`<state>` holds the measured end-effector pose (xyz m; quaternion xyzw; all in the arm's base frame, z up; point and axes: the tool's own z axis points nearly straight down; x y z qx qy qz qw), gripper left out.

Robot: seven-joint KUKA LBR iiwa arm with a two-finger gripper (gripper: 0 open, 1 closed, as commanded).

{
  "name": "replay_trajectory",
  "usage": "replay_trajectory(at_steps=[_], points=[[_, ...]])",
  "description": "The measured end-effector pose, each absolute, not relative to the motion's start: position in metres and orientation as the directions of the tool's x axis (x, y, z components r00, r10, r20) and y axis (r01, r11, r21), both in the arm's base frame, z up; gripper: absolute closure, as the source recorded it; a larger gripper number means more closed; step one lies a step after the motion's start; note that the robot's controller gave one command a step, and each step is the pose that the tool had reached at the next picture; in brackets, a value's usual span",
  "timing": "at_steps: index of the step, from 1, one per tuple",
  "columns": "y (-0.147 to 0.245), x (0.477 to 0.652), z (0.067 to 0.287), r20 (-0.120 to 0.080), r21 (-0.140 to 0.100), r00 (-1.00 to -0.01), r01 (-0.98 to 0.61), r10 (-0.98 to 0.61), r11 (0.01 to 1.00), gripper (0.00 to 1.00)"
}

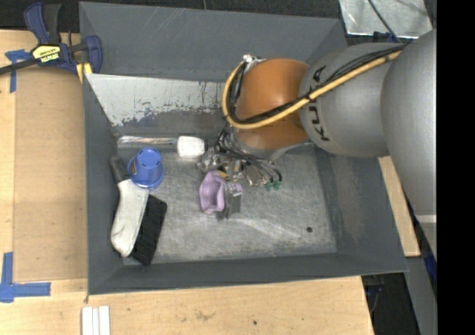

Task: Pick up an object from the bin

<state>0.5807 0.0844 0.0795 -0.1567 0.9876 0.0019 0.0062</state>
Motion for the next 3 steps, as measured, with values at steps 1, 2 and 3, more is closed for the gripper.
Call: replay_trajectory(at_steps=[1, 2, 3], points=[[0.0847, 0.5809, 0.0801, -0.01, 0.002, -0.951, -0.309, -0.309, 0.951, 1.0], [0.0847, 0.5801, 0.0837, -0.007, 0.002, -0.951, -0.309, -0.309, 0.951, 1.0], [0.0843, 0.5805, 0.0898, -0.006, 0.001, -0.951, -0.309, -0.309, 0.951, 1.0]])
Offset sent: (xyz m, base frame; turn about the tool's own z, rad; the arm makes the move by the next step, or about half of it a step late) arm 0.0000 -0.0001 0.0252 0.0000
